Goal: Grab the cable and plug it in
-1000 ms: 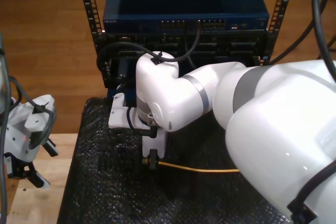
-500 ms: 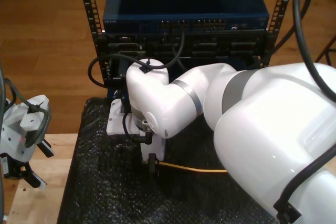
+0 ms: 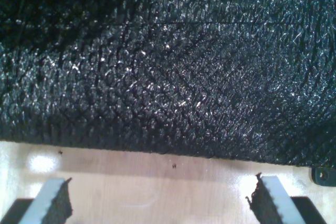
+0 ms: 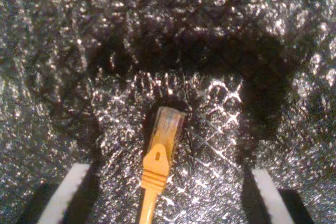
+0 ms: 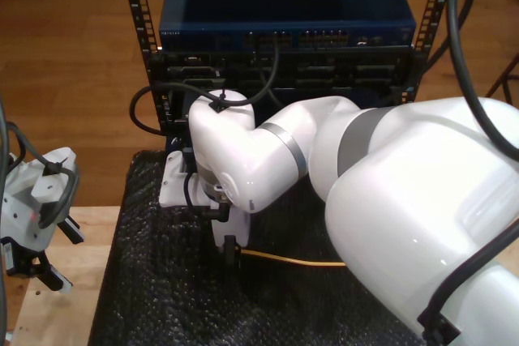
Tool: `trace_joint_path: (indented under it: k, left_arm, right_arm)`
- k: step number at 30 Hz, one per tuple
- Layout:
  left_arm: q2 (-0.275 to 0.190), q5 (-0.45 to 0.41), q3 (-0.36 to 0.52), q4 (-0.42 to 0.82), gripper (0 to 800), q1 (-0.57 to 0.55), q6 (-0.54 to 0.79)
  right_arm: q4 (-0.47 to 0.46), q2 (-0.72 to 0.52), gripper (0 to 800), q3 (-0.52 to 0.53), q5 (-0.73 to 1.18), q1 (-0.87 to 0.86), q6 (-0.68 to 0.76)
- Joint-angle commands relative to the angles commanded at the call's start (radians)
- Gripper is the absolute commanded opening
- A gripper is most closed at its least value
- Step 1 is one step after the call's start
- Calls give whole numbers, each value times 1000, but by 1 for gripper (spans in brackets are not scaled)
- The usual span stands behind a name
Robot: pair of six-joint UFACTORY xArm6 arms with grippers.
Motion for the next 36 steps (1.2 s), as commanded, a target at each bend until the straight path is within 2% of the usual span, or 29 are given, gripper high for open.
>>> trace_joint_path:
  k: [11, 24, 33, 36]
  left_arm:
    - [0, 0, -2, -2, 800, -2, 0]
    - [0, 0, -2, -2, 800, -2, 0]
    - [0, 0, -2, -2, 800, -2, 0]
    - [0, 0, -2, -3, 800, -2, 0]
  right_arm:
    - [-2, 8, 510, 0, -2, 2, 21]
    - [-12, 8, 456, 2, -2, 2, 37]
    - [-89, 3, 387, 3, 0, 5, 100]
    - [-91, 2, 387, 3, 0, 5, 106]
